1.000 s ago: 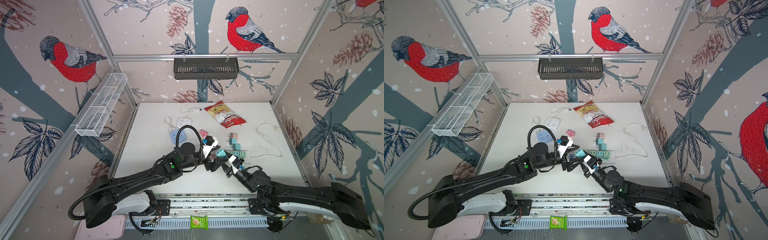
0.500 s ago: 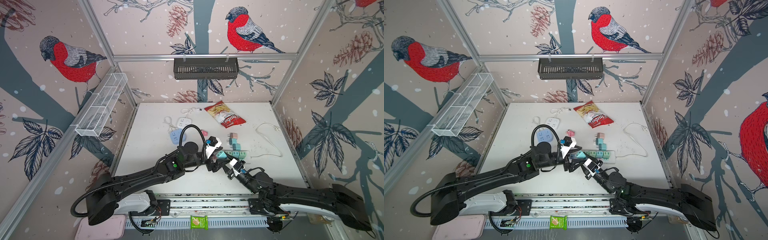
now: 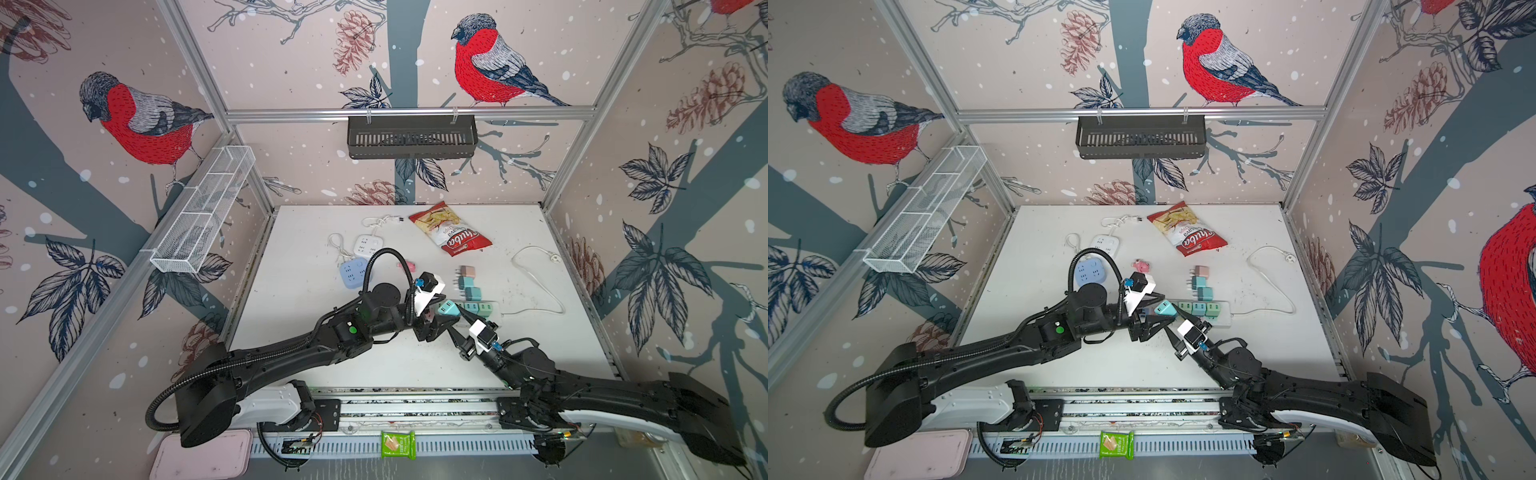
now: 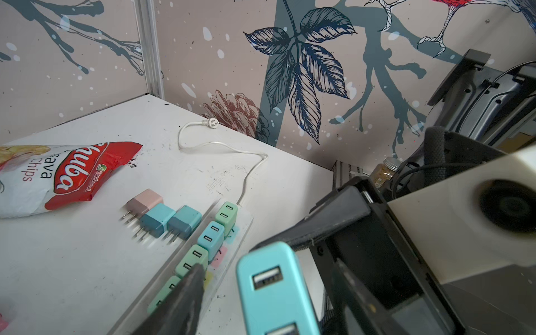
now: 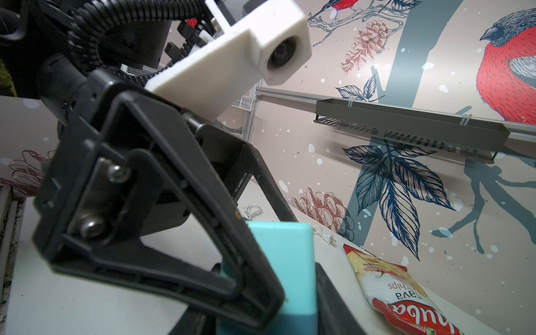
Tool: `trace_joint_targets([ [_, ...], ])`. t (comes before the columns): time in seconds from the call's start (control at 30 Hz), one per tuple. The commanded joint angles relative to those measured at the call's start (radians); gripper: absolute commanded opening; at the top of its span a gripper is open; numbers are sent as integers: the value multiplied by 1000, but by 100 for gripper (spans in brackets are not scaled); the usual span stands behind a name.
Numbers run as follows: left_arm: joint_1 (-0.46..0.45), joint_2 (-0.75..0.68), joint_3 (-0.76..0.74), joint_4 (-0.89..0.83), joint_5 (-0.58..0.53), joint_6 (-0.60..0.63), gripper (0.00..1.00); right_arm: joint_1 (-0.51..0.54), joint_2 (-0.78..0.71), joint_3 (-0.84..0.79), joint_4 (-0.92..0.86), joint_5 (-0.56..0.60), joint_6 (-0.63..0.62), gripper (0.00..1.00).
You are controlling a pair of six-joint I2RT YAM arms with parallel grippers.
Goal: Insert the plug
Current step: 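Close the left gripper on the teal adapter while the right gripper opens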
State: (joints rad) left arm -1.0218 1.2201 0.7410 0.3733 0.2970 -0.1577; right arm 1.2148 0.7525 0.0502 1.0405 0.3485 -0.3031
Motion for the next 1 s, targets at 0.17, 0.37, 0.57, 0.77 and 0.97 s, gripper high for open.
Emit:
trace_joint_targets([
  [0.17, -5, 2, 16, -4, 53, 18, 43, 0, 18, 9, 77, 20, -22, 14],
  [0.37, -10, 30, 37, -17, 106, 23, 25, -1, 29, 17, 78, 38, -24, 15],
  [0.57, -10, 4, 22, -4, 73, 19, 5, -1, 33, 7, 99, 81, -13, 56],
  [0.77, -2, -102, -40, 9, -168, 7, 0, -4, 29, 4, 67, 119, -12, 100],
  [0.97, 58, -207, -102, 5, -382, -31, 0, -13, 19, -6, 50, 160, -8, 100],
])
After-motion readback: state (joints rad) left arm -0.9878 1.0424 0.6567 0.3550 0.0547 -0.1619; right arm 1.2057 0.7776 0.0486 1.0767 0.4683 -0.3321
